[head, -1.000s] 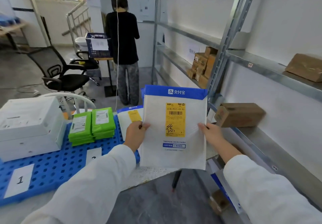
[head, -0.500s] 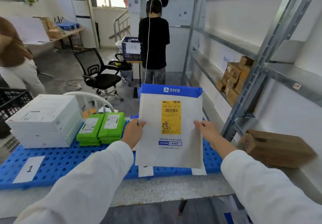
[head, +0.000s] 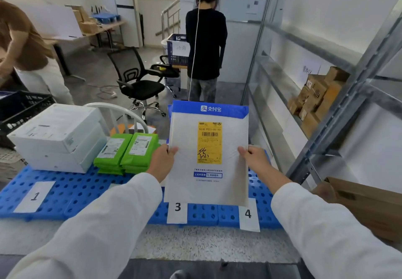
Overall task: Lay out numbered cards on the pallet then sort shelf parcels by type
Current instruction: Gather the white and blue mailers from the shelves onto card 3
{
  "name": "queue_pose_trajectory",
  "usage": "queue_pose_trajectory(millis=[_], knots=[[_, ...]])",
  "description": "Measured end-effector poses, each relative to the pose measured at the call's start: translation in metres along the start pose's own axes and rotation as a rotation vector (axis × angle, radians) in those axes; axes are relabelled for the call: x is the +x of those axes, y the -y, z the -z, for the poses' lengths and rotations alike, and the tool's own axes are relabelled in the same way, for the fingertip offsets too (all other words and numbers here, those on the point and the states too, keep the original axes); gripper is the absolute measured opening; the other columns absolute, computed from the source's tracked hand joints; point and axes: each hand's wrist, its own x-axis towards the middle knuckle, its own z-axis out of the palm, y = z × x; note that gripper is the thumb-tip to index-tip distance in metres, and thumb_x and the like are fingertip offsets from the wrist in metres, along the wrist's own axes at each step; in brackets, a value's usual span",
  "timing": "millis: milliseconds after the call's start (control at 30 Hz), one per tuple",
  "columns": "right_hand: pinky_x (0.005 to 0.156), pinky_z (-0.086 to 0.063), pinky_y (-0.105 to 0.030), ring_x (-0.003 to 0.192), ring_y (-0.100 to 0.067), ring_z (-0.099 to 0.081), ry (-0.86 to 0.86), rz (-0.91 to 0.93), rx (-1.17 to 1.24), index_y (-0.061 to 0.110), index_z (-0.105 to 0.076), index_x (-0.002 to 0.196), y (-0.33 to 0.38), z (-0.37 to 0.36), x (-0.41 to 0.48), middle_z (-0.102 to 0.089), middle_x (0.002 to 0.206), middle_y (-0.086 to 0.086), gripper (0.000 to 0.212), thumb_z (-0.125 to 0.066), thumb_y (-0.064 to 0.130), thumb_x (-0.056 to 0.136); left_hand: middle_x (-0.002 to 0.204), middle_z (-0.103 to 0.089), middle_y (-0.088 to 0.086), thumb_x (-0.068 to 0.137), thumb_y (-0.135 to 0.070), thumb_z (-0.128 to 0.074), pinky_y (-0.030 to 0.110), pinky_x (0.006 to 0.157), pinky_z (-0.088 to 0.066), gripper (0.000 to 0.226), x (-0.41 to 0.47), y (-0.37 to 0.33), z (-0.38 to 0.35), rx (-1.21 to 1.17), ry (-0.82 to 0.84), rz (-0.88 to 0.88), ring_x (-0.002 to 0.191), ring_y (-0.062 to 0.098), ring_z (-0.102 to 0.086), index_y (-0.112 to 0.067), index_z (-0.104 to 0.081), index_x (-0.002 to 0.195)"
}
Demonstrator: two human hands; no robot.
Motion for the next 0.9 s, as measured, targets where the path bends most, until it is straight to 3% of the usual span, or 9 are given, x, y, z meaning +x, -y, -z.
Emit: queue_pose_trajectory(millis=[133,233,367,467,567,733,900], knots=[[0.092,-0.050,-0.042,0.100,-0.023,-0.060,0.025,-0.048,-0.005,0.009,-0.062,0.102,-0.004,-0.014,0.028,-0.064,0.108,-0.006,0.033,-0.051,0.040,0.097,0.088,-0.061,0.012,0.100,-0.030,-0.048,0.033,0.071,-0.043,0.032,0.032,0.014,-0.009,-0.014,0.001,0.040,0.084,0.028,-0.058,-0.001,-0.059,0.094],[0.096,-0.048,-0.041,0.106,-0.021,-0.058,0.039,-0.079,0.008,0.011,-0.061,0.114,-0.004,-0.023,0.047,-0.063,0.114,-0.003,0.033,-0.050,0.038,0.098,0.086,-0.058,0.011,0.100,-0.031,-0.048,0.032,0.071,-0.039,0.035,0.054,0.019,-0.015,-0.011,0.012,0.058,0.083,0.028,-0.056,0.002,-0.059,0.096],[0.091,-0.047,-0.035,0.105,-0.020,-0.057,0.036,-0.106,0.002,0.010,-0.060,0.119,0.000,-0.037,0.079,-0.062,0.116,-0.002,0.036,-0.050,0.037,0.098,0.081,-0.052,0.008,0.100,-0.030,-0.047,0.030,0.069,-0.035,0.031,0.085,0.025,-0.022,-0.012,0.015,0.091,0.080,0.025,-0.051,-0.001,-0.054,0.090],[0.090,-0.047,-0.035,0.103,-0.020,-0.056,0.044,-0.124,-0.012,0.010,-0.060,0.120,0.004,-0.050,0.105,-0.061,0.115,-0.002,0.037,-0.049,0.037,0.099,0.082,-0.049,0.007,0.100,-0.027,-0.048,0.029,0.069,-0.034,0.032,0.111,0.032,-0.027,-0.029,0.006,0.114,0.079,0.021,-0.046,0.004,-0.056,0.096],[0.087,-0.045,-0.034,0.102,-0.020,-0.056,0.042,-0.129,-0.051,0.008,-0.059,0.121,0.005,-0.063,0.129,-0.061,0.114,-0.003,0.037,-0.048,0.037,0.099,0.085,-0.053,0.008,0.100,-0.028,-0.049,0.029,0.071,-0.036,0.029,0.135,0.044,-0.032,-0.037,0.021,0.136,0.081,0.022,-0.050,0.000,-0.056,0.093],[0.095,-0.048,-0.039,0.105,-0.024,-0.059,0.063,-0.170,-0.066,0.010,-0.062,0.118,-0.004,-0.087,0.165,-0.065,0.116,-0.005,0.037,-0.050,0.038,0.098,0.093,-0.061,0.012,0.100,-0.027,-0.048,0.031,0.075,-0.042,0.031,0.167,0.066,-0.040,-0.083,0.057,0.198,0.087,0.026,-0.057,0.001,-0.060,0.099],[0.083,-0.048,-0.032,0.096,-0.020,-0.060,0.087,-0.203,-0.109,0.008,-0.063,0.114,-0.013,-0.110,0.189,-0.065,0.108,-0.004,0.034,-0.049,0.035,0.099,0.094,-0.059,0.011,0.101,-0.025,-0.048,0.030,0.075,-0.040,0.031,0.192,0.091,-0.050,-0.072,0.087,0.260,0.090,0.026,-0.055,0.003,-0.060,0.101]])
